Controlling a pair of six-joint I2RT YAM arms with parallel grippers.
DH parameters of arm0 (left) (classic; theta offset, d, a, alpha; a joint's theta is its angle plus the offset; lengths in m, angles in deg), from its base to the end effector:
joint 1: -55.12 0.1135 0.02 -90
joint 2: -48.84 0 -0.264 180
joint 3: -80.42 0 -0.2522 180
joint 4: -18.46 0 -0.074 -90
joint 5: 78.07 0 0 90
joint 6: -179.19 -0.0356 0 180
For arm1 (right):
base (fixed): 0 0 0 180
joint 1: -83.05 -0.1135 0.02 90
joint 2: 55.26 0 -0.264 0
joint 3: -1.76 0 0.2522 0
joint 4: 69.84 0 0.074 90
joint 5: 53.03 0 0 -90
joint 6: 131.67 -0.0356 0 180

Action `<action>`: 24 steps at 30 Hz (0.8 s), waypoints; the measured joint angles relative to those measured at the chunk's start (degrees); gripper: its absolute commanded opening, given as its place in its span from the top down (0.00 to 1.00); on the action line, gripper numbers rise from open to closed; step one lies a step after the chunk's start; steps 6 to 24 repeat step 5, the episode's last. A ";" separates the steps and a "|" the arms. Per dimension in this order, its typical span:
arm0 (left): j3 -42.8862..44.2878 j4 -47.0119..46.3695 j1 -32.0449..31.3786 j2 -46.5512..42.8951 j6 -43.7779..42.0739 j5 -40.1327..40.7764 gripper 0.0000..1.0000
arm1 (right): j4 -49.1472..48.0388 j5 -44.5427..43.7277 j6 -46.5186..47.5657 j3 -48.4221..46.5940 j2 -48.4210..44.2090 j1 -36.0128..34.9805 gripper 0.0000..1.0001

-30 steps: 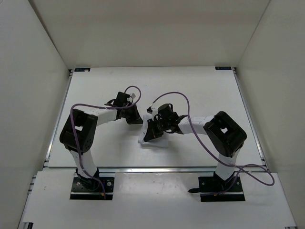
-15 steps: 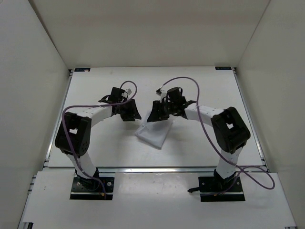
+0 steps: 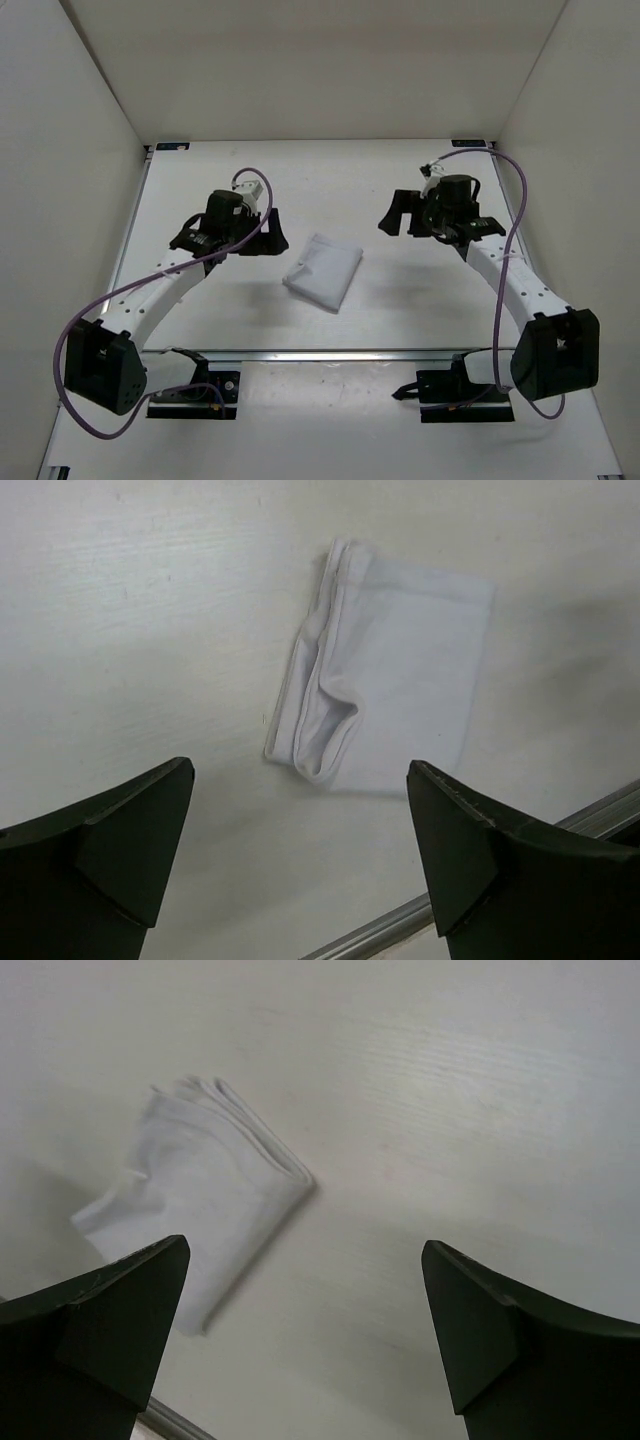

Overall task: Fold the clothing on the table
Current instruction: Fold the skirt

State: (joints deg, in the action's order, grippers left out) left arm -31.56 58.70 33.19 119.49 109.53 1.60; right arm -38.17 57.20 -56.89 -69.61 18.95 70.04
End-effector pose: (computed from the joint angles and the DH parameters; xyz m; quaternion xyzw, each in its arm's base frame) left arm 0.2429 -0.1047 0.2768 0.0487 0.9123 -0.2205 0.3416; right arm 0.2784 0.0770 0.2942 -0.0649 0.8727 0.2625 0.4066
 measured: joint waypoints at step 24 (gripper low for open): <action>-3.32 2.58 -1.20 -0.46 0.17 2.34 0.02 | 4.28 -2.23 0.50 5.84 -0.96 2.97 0.01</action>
